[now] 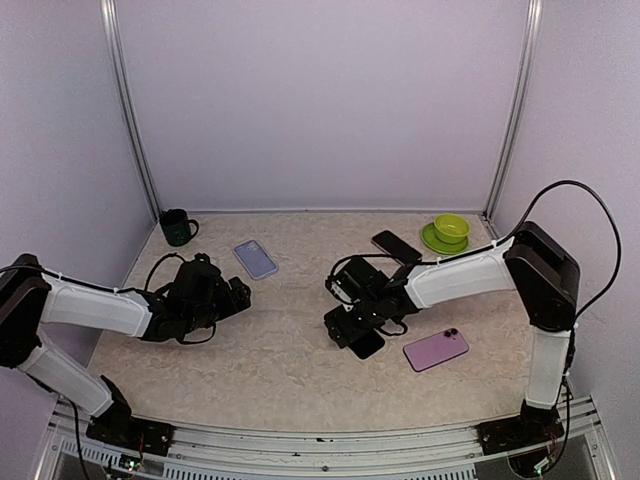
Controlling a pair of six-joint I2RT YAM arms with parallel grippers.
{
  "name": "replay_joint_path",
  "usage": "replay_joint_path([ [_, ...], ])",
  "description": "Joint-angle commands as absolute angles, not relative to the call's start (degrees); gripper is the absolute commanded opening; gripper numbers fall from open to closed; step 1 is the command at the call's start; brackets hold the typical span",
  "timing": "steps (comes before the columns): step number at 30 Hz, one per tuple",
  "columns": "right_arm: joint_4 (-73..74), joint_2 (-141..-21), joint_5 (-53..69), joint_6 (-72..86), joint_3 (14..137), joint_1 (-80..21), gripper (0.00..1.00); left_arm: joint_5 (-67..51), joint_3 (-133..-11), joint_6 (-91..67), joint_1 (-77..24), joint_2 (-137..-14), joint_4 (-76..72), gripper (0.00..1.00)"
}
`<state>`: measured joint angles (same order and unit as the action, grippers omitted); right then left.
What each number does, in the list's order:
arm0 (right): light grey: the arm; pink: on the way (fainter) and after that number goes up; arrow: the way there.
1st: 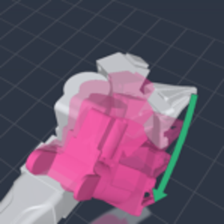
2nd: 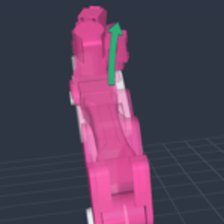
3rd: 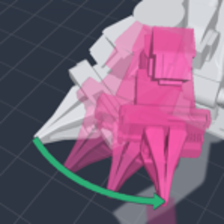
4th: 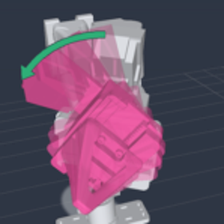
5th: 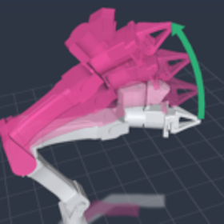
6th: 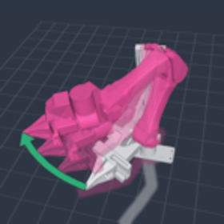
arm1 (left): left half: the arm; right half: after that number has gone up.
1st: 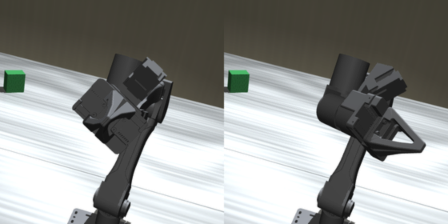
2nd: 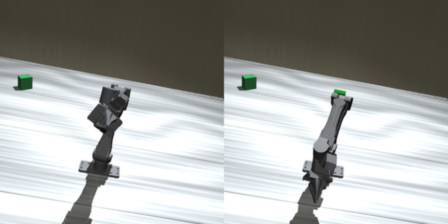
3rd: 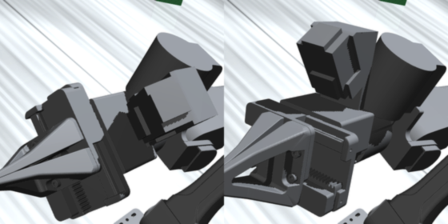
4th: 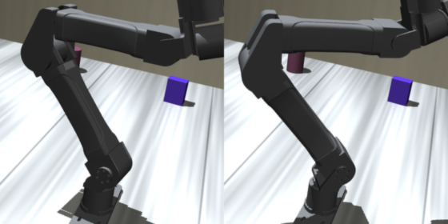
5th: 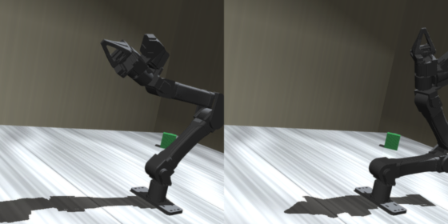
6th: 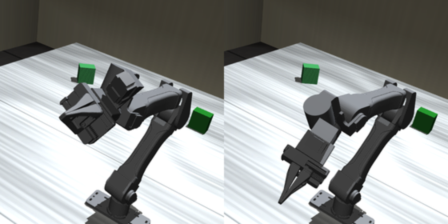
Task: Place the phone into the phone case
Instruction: Adjust the phone at the center of the board, then pick up the phone at the center of the board.
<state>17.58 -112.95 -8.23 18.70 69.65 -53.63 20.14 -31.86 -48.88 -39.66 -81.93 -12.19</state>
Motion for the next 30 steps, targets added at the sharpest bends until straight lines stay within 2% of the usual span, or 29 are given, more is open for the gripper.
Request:
replay_joint_path([
  [1, 23.9, -111.7, -8.8, 18.5, 64.6, -54.6, 0.93, 20.2, -31.0, -49.2, -39.1, -80.4, -12.4, 0.91],
  [10, 22.8, -109.8, -9.1, 17.4, 60.6, -54.6, 0.86, 19.9, -31.0, -49.2, -38.6, -80.0, -12.6, 0.91],
  [13, 22.4, -110.7, -8.8, 16.8, 61.3, -54.6, 0.79, 19.3, -31.3, -49.3, -38.6, -80.2, -12.7, 0.91],
  [18, 21.3, -111.8, -8.7, 15.9, 62.2, -54.5, 0.63, 19.1, -31.1, -49.4, -38.7, -80.2, -12.6, 0.91],
  [20, 20.5, -111.7, -8.5, 15.4, 62.1, -54.6, 0.6, 19.0, -30.9, -49.4, -38.7, -80.2, -12.6, 0.91],
  [30, 13.8, -105.5, -13.5, 12.0, 58.7, -56.5, 0.59, 17.0, -30.4, -49.5, -39.0, -81.3, -14.4, 0.91],
])
